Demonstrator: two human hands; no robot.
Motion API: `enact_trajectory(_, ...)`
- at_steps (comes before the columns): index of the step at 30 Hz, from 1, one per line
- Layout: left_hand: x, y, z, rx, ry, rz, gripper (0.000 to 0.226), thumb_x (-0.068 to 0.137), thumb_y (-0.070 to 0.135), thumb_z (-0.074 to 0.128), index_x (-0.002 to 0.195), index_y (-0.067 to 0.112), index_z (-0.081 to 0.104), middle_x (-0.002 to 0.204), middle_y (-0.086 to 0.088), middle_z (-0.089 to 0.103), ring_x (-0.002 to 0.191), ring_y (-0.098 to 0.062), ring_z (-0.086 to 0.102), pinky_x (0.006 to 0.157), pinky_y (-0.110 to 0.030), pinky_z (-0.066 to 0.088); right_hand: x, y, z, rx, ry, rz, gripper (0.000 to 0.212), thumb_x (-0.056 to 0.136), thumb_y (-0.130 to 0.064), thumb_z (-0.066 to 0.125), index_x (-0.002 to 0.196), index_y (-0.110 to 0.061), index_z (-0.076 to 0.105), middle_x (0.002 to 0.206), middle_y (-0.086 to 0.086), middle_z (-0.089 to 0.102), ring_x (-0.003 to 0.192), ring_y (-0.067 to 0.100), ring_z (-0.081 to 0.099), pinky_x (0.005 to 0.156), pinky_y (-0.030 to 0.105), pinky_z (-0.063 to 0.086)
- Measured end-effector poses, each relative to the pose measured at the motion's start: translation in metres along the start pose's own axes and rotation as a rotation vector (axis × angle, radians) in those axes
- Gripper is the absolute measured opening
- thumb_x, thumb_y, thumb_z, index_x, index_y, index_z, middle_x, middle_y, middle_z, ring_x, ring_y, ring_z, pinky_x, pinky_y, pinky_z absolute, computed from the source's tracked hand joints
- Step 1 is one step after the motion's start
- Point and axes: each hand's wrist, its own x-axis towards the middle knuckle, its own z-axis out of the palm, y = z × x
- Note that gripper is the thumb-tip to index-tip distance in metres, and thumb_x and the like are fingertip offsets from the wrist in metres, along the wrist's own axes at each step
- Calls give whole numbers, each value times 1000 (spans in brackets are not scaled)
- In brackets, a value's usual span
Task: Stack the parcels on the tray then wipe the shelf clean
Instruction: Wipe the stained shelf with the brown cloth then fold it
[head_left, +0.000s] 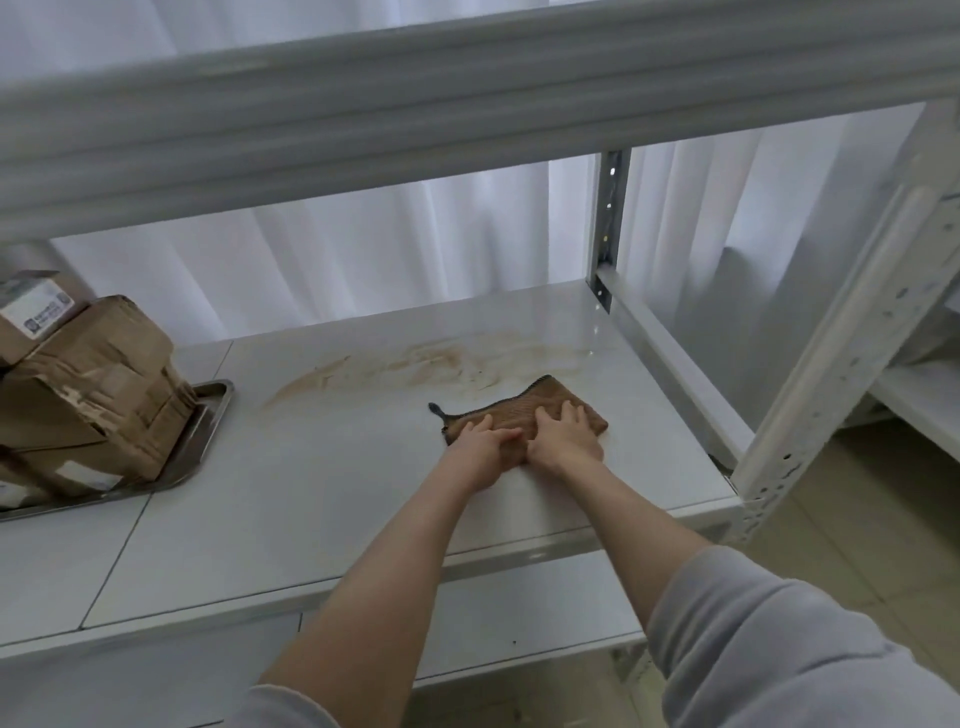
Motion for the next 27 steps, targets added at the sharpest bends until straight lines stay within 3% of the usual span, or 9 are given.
enact_trajectory(3,-5,-49,-11,14,42,-129,52,94,41,47,144,32,37,155,-15,24,142,-34,27,117,-38,23,7,-46,20,-17,-69,-130,58,98,-37,41,153,-29,22,162,13,-4,149,29,-5,119,36,7)
enact_trajectory(7,-15,-99,-28,2,118,-329,45,88,25,53,132,34,54,136,-4,55,123,-25,53,100,-34,46,8,-97,50,15,-125,-263,50,100,-33,39,148,-41,29,162,7,-3,150,24,-4,119,35,9)
enact_trajectory(11,-6,-93,-35,59,164,-352,31,86,26,55,114,34,67,119,-2,66,110,-23,61,87,-31,50,10,-92,46,41,-87,-270,47,97,-50,40,143,-40,40,162,2,7,150,20,2,119,34,8)
enact_trajectory(15,17,-40,-26,44,141,-90,36,92,39,49,127,37,58,135,-2,56,125,-23,51,95,-33,44,26,-38,15,91,67,-92,46,97,-53,36,133,-29,53,160,7,18,148,23,9,117,37,16)
enact_trajectory(20,38,26,-1,-55,44,199,43,97,35,47,140,35,44,158,-2,22,147,-17,18,116,-36,24,39,40,-16,58,207,166,61,90,-57,48,140,-22,41,157,10,22,147,28,13,118,40,19)
enact_trajectory(25,39,32,-4,-72,5,249,49,96,11,41,143,27,42,159,-4,16,147,-18,17,117,-34,23,49,41,-13,40,207,295,66,97,-47,40,154,-25,13,162,12,0,149,32,-4,121,44,1)
enact_trajectory(27,39,19,-8,-56,31,194,54,93,4,37,141,27,44,159,-4,19,145,-20,23,117,-35,25,52,29,-13,16,168,293,62,99,-46,36,154,-28,13,161,14,-4,148,34,-6,120,46,0)
